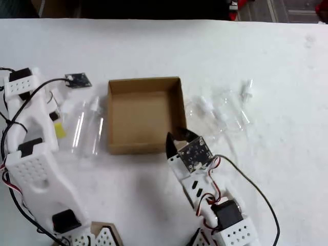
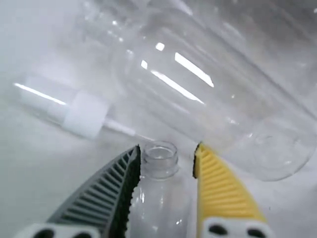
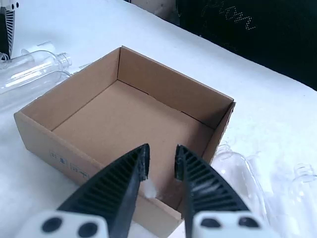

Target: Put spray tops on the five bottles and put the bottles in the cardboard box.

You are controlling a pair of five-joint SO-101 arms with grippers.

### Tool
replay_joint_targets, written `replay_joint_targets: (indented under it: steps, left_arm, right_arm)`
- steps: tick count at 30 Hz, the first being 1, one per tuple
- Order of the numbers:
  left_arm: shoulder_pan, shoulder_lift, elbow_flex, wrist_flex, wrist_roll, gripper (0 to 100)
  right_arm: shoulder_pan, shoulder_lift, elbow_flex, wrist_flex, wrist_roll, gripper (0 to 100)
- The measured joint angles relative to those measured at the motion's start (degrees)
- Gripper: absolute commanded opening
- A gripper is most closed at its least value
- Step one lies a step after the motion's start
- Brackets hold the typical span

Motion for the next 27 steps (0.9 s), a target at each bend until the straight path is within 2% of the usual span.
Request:
replay_joint_targets:
  steps: [3, 10, 17, 21, 27]
  left_arm:
    - [0.00, 0.00, 0.00, 0.00, -0.62, 3]
    - [0.44, 0.00, -0.26, 1.85, -3.69, 2]
    - [2.11, 0.00, -11.69, 13.01, -2.64, 2]
    - [3.08, 0.00, -20.75, 13.45, 8.53, 2]
    - [4.75, -0.18, -35.08, 14.07, 32.53, 2]
  right_arm:
    - [0.00, 0.00, 0.00, 0.00, 0.00, 7.0]
    - [0.00, 0.00, 0.00, 0.00, 0.00, 7.0]
    - [0.00, 0.00, 0.00, 0.00, 0.00, 7.0]
    - [0.00, 0.00, 0.00, 0.00, 0.00, 7.0]
    - [0.00, 0.00, 0.00, 0.00, 0.00, 7.0]
